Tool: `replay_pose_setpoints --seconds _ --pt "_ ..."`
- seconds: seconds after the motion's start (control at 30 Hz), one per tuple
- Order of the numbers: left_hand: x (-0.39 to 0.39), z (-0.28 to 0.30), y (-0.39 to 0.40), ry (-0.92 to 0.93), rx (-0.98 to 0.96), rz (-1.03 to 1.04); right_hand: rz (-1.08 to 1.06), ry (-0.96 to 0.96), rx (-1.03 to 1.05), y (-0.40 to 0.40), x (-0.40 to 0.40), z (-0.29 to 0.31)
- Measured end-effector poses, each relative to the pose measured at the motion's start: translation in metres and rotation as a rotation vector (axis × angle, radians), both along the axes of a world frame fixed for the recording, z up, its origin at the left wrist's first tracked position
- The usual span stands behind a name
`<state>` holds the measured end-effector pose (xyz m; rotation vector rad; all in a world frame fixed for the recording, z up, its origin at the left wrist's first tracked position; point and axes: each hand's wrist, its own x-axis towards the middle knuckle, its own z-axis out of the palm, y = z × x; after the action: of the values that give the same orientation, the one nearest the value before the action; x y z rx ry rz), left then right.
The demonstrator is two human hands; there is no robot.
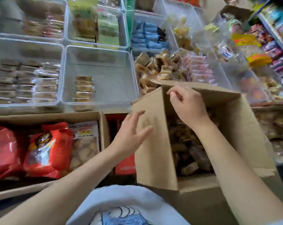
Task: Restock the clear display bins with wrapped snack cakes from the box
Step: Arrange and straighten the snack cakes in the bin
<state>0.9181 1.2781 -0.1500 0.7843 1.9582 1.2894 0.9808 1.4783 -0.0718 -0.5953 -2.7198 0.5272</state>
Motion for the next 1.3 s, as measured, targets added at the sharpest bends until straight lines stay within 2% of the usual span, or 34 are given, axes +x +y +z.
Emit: replay_pose_setpoints --seconds 0.1,0.23,0.43,0.53,0.67,0.8,0.9,0.97,1.07,1.13,1.2,1.3 --pt "0.044 0.003 0.040 -0.131 0.047 0.055 0.056 -0.288 -0.053 0.034 0.028 -0.028" --pt "0.059 -0.013 0.060 -0.269 0.094 0.119 0.152 -0.619 -0.010 0.056 0.041 -0.074" --pt "0.060 -0.009 0.058 -0.303 0.169 0.171 0.341 -0.991 -0.061 0.061 0.042 -0.159" --pt "0.065 -0.006 0.061 -0.321 0.147 0.202 0.423 -1.140 0.042 0.057 0.048 -0.201" --pt "0.070 -0.005 0.065 -0.311 0.148 0.219 0.464 -1.072 0.090 0.055 0.049 -0.224" --pt "0.072 -0.003 0.068 -0.303 0.151 0.221 0.358 -0.974 -0.119 0.078 0.045 -0.201" --pt "0.075 -0.001 0.069 -0.319 0.162 0.228 0.196 -0.792 -0.459 0.098 0.040 -0.152" --pt "0.077 0.004 0.070 -0.261 0.118 0.238 0.109 -0.677 -0.739 0.106 0.042 -0.114" --pt "0.075 0.010 0.063 -0.073 -0.036 0.290 0.164 -0.478 -1.211 0.109 0.052 -0.066" --pt "0.070 0.014 0.058 0.063 -0.093 0.324 0.258 -0.387 -1.409 0.104 0.056 -0.041" --pt "0.061 0.024 0.053 0.058 -0.009 0.382 0.350 -0.324 -1.429 0.090 0.055 -0.023" --pt "0.042 0.045 0.047 -0.195 0.234 0.417 0.407 -0.290 -1.207 0.058 0.043 -0.005"
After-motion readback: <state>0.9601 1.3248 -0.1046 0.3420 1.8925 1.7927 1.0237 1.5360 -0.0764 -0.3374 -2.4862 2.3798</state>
